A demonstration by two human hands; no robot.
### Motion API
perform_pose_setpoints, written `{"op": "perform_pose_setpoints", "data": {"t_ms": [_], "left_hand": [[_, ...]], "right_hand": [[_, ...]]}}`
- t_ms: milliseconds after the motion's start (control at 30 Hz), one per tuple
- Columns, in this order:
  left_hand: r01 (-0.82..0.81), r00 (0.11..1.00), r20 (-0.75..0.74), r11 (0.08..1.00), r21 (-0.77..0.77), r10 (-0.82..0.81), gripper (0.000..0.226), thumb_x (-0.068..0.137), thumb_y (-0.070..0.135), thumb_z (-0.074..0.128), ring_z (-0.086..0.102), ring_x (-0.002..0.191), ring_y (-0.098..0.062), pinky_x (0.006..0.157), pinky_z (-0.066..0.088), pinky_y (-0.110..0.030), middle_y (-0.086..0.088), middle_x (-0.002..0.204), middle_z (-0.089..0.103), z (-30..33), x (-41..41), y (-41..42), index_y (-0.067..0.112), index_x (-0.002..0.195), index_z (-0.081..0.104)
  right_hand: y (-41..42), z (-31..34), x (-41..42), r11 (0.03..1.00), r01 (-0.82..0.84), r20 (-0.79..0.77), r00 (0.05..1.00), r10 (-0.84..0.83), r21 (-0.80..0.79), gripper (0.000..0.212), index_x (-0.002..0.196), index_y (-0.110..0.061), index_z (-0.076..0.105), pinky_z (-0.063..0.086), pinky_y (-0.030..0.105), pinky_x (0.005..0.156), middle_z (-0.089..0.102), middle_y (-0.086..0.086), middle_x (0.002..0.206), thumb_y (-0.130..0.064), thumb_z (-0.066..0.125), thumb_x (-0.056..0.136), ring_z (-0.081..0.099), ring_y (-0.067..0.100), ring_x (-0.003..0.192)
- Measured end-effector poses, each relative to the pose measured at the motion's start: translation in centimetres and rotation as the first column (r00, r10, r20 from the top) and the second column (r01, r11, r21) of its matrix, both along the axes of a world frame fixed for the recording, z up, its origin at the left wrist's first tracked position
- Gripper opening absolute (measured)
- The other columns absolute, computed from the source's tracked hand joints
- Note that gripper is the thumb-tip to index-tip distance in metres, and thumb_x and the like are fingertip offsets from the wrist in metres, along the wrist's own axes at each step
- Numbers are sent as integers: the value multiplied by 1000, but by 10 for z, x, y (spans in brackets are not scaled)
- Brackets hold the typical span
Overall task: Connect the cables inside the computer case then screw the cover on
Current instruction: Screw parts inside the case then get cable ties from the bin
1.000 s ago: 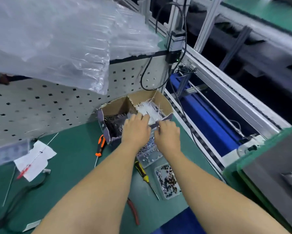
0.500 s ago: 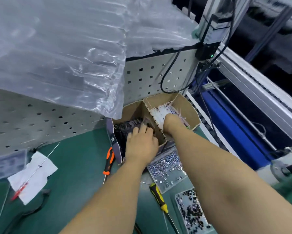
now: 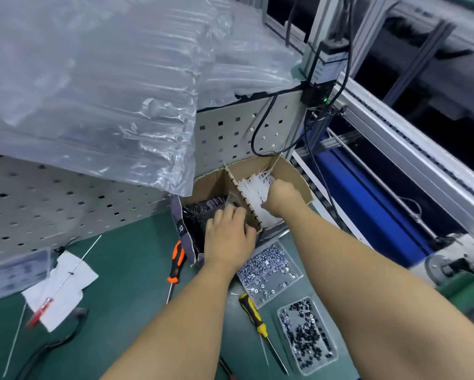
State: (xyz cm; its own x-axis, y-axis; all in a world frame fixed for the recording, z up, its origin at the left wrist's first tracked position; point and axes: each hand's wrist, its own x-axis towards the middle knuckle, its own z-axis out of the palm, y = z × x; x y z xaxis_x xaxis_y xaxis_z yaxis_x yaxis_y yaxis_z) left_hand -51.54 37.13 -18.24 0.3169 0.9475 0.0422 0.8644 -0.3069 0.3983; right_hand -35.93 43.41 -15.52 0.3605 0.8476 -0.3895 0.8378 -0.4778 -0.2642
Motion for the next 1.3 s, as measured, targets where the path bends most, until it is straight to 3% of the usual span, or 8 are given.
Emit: {"op": "perform_pose_setpoints", "data": {"t_ms": [100,267,400,600,800,1033,1200,1300], "left_hand": [[51,998,-41,998,36,-50,27,92,30,45,46,109,-26,91,35,-41,-2,121,53,2,-1,-17,19,114,54],[55,998,-26,996,66,-54,26,91,27,47,47,104,-25,88,34,-40,-1,111,55,0,-10,-29,18,113,58],[40,999,-6,998,54,-40,26,91,25,47,48,102,-25,88,35,-39,-2,108,55,-2,-14,-27,17,113,58],[32,996,85,998,45,-36,18,91,25,46,47,101,-23,86,36,-39,0,109,56,11,6,-16,18,105,55],[23,989,143,995,102,-38,11,84,21,53,52,85,-28,75,42,-41,-3,89,58,9,8,-38,14,91,60],[308,951,-123,894,325,-283,19,72,33,54,51,72,-26,66,31,-38,-2,80,55,-16,-16,-92,18,82,60],[190,981,30,982,23,-190,12,84,26,62,58,84,-28,66,41,-35,-3,88,61,-24,-34,-106,16,90,56],[28,979,-189,974,-225,-72,33,93,52,45,52,110,-25,83,39,-38,1,114,56,-41,-51,-123,24,110,49]], "right_hand": [[-1,-8,-14,992,-82,-75,994,75,-96,26,121,-3,61,52,34,89,64,12,108,-15,59,98,62,31,116],[4,-24,-13,976,-134,-15,991,134,-173,34,133,3,54,43,26,70,59,20,107,-7,43,103,55,37,125],[3,-9,-9,999,18,-39,999,-20,-44,34,94,-6,54,47,31,65,60,13,95,-28,79,87,58,31,83],[-17,12,2,987,124,-11,992,-124,104,49,69,-7,46,34,27,47,50,5,64,-37,81,84,49,20,56],[-58,16,-3,881,309,-285,935,-213,358,15,100,-7,65,51,34,67,71,13,89,-20,57,101,66,29,78],[-122,-9,-36,783,509,-555,790,-261,358,8,96,-13,63,54,38,76,72,6,79,-14,56,99,70,27,82],[-120,4,-33,728,517,-466,832,-302,451,15,94,-7,79,43,24,75,76,5,89,-18,69,93,65,18,82],[-118,14,-32,679,598,-555,765,-325,426,9,93,-12,77,54,32,76,71,-3,76,-18,70,92,63,16,73]]}}
